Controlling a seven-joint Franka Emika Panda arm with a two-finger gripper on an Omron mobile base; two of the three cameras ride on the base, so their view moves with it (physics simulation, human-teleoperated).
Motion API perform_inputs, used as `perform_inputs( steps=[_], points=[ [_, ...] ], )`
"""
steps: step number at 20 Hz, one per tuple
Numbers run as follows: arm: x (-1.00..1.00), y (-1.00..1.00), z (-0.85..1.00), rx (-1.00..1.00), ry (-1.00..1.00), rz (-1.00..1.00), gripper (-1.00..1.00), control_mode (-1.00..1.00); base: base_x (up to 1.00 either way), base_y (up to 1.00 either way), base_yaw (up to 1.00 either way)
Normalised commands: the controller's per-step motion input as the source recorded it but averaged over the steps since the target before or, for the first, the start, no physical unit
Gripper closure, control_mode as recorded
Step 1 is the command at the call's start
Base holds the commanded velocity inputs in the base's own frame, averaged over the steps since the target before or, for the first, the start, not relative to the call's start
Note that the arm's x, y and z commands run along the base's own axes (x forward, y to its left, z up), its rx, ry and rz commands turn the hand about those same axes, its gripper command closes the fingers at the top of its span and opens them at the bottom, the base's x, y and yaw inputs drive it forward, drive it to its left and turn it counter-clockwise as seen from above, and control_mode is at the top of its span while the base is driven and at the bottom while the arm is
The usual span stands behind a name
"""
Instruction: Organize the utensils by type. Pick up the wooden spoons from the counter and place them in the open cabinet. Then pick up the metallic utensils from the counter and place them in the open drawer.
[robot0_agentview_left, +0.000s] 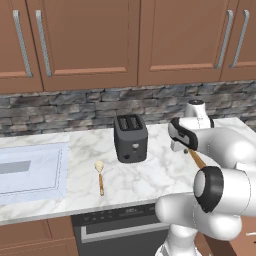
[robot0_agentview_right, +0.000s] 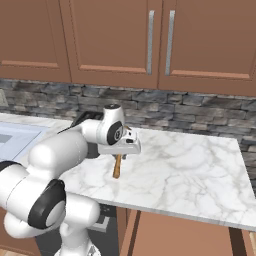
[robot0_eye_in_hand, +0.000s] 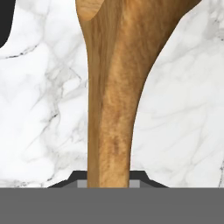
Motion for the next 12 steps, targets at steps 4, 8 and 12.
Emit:
perform_inputs(
  steps=[4,8,12],
  points=[
    [-0.1,-0.12,0.06,0.0,0.01,-0.05,1.0,-1.0,0.0,0.0,0.0],
    [-0.15,-0.08,0.05,0.0,0.0,-0.07,1.0,-1.0,0.0,0.0,0.0],
    [-0.06,0.01,0.01,0.0,0.0,-0.07,1.0,-1.0,0.0,0.0,0.0]
  ],
)
